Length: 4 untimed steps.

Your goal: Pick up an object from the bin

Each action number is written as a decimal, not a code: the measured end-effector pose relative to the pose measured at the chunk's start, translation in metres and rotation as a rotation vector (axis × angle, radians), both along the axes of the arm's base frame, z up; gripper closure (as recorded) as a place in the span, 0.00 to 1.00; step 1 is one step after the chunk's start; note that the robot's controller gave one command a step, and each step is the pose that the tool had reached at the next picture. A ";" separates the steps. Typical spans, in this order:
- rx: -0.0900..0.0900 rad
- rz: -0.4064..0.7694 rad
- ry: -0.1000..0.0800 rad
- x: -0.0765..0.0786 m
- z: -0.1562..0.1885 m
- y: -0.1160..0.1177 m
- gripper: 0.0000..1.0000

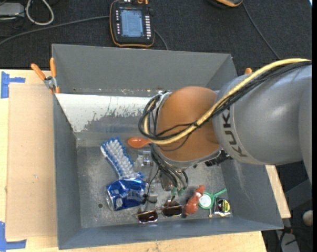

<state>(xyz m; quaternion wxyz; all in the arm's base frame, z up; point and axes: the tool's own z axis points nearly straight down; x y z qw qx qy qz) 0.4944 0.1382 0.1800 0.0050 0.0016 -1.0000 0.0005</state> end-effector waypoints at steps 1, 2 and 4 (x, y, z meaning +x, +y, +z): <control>0.001 -0.005 -0.007 0.002 0.004 -0.001 0.00; -0.001 -0.234 -0.003 0.006 -0.042 0.013 0.00; -0.003 -0.330 0.001 -0.002 -0.097 0.022 0.00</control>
Offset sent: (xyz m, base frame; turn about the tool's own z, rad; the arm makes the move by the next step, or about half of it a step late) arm 0.0058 0.0158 -0.0496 0.2716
